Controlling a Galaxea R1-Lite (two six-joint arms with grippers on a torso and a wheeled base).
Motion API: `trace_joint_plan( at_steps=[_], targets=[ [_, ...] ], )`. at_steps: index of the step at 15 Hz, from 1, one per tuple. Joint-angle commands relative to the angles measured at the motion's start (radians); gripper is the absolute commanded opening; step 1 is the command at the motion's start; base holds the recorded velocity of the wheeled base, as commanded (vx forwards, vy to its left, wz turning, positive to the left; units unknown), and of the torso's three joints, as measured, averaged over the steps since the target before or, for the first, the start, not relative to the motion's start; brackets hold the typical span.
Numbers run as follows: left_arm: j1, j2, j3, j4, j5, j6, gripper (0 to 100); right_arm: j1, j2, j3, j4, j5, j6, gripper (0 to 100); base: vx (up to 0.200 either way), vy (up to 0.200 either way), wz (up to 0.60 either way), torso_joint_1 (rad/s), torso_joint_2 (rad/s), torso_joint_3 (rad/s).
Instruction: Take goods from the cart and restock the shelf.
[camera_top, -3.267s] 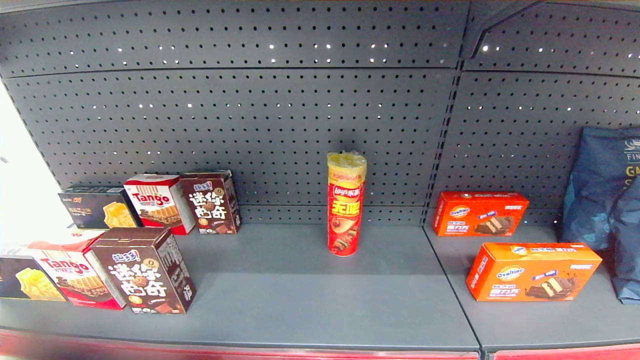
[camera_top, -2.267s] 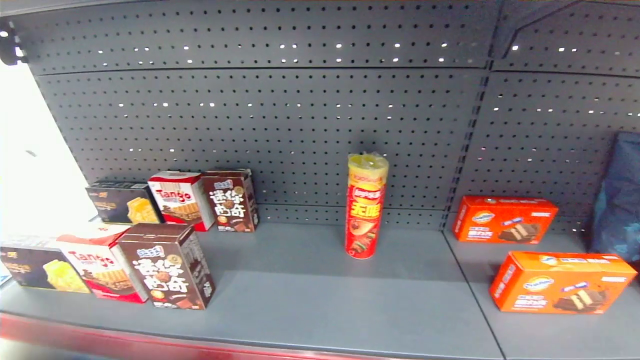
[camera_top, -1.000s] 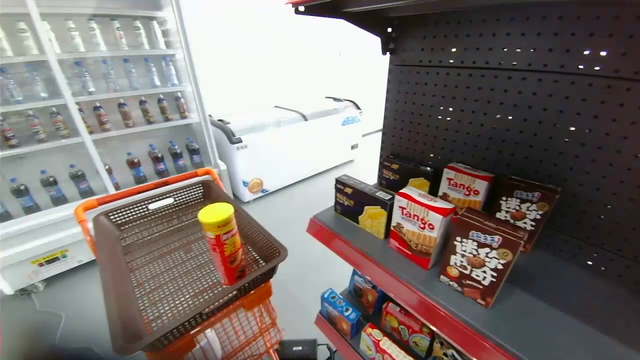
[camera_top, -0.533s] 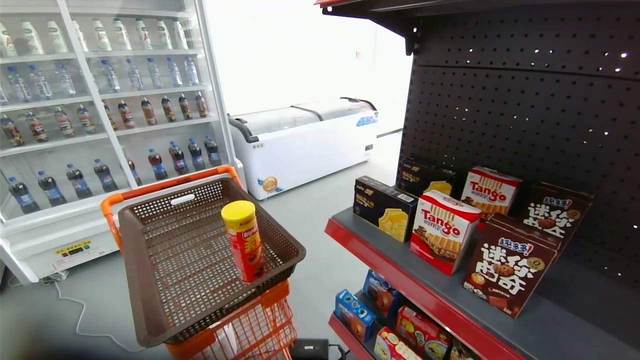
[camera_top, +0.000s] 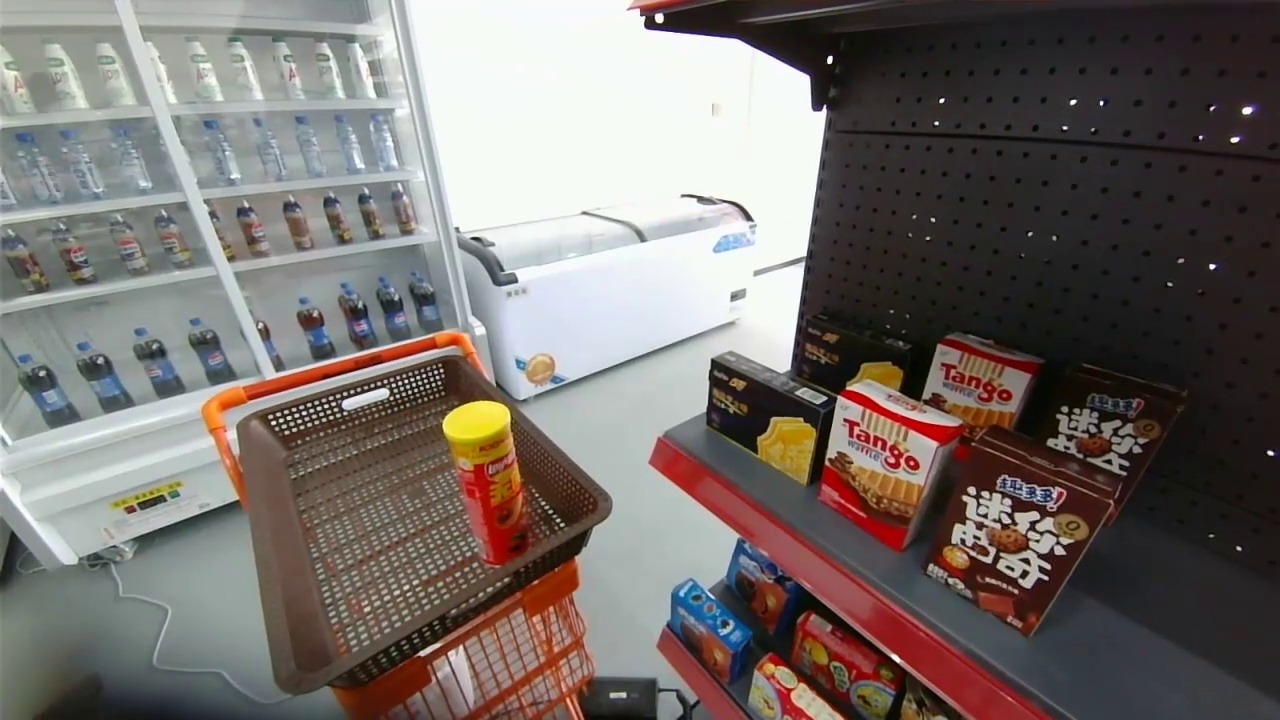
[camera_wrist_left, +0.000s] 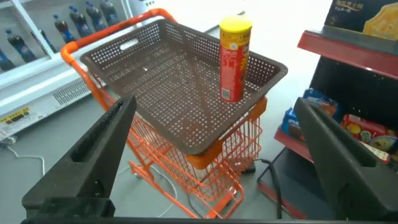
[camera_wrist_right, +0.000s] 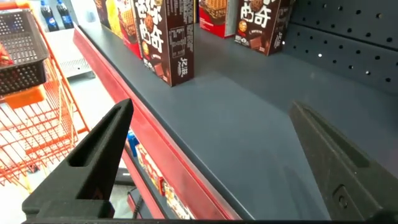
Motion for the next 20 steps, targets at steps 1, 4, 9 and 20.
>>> trace_joint_plan(
  at_steps=[1, 4, 9, 20],
  targets=[
    [-0.018, 0.307, -0.092, -0.017, -0.009, 0.004, 100, 0.0, 0.001, 0.0, -0.001, 0.001, 0.0, 100, 0.0, 0.0, 0.0, 0.0, 0.0, 0.0],
    [-0.005, 0.459, -0.095, -0.107, -0.113, 0.006, 100, 0.0, 0.001, 0.0, 0.0, -0.001, 0.0, 100, 0.0, 0.0, 0.0, 0.0, 0.0, 0.0],
    [-0.005, 0.735, -0.11, -0.297, -0.139, 0.046, 100, 0.0, 0.001, 0.0, 0.0, 0.001, 0.0, 100, 0.0, 0.0, 0.0, 0.0, 0.0, 0.0],
    [0.021, 1.221, -0.204, -0.675, -0.179, 0.093, 100, 0.0, 0.001, 0.0, 0.0, 0.001, 0.0, 100, 0.0, 0.0, 0.0, 0.0, 0.0, 0.0]
  ],
)
